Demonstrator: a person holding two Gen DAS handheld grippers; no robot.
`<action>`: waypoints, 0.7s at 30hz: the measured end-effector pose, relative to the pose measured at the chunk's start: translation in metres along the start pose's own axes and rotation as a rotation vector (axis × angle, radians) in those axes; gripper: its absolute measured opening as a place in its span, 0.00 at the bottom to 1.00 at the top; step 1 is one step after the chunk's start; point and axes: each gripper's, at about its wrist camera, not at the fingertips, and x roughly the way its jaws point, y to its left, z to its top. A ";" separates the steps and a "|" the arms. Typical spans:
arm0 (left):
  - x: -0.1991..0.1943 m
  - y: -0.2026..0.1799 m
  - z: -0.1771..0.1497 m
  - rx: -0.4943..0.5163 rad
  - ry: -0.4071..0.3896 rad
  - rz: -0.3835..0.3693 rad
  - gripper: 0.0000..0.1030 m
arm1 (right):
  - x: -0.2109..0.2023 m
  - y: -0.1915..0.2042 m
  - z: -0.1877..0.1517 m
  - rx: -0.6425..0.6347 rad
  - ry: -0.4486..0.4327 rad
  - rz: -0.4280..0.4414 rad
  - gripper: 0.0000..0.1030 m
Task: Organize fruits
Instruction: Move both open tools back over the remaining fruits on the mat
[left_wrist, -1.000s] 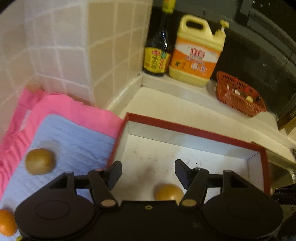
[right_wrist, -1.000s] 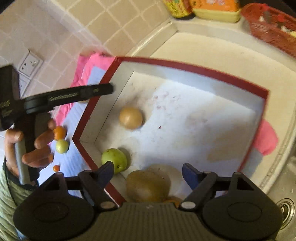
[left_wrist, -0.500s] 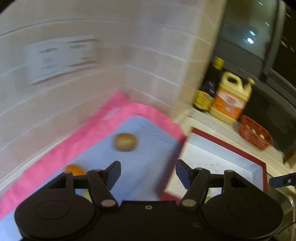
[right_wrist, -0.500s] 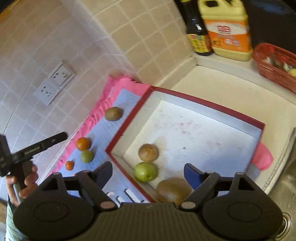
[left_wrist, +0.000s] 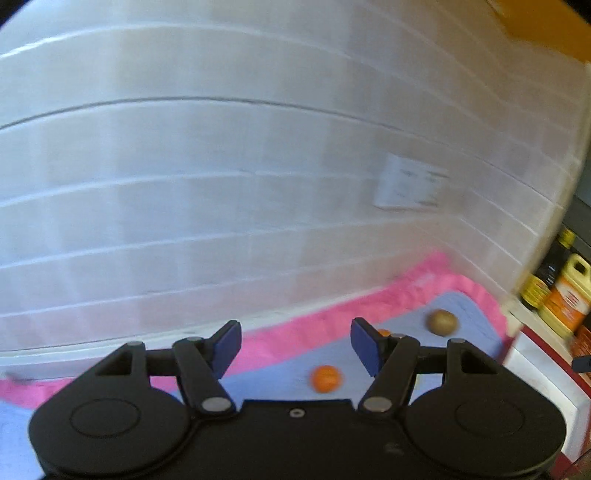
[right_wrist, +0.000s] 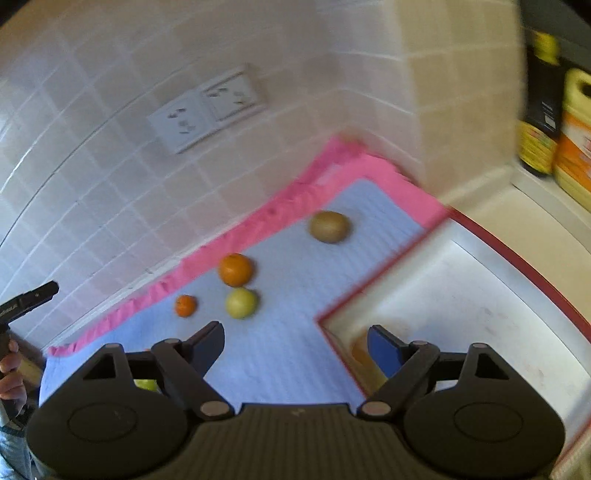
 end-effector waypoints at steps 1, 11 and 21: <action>-0.005 0.009 0.000 -0.011 -0.008 0.017 0.76 | 0.005 0.009 0.005 -0.019 0.000 0.008 0.84; -0.003 0.062 -0.058 -0.066 0.066 0.077 0.76 | 0.095 0.063 0.036 -0.094 0.034 0.005 0.88; 0.099 0.018 -0.103 -0.016 0.329 -0.057 0.76 | 0.221 0.089 0.021 -0.105 0.200 -0.090 0.82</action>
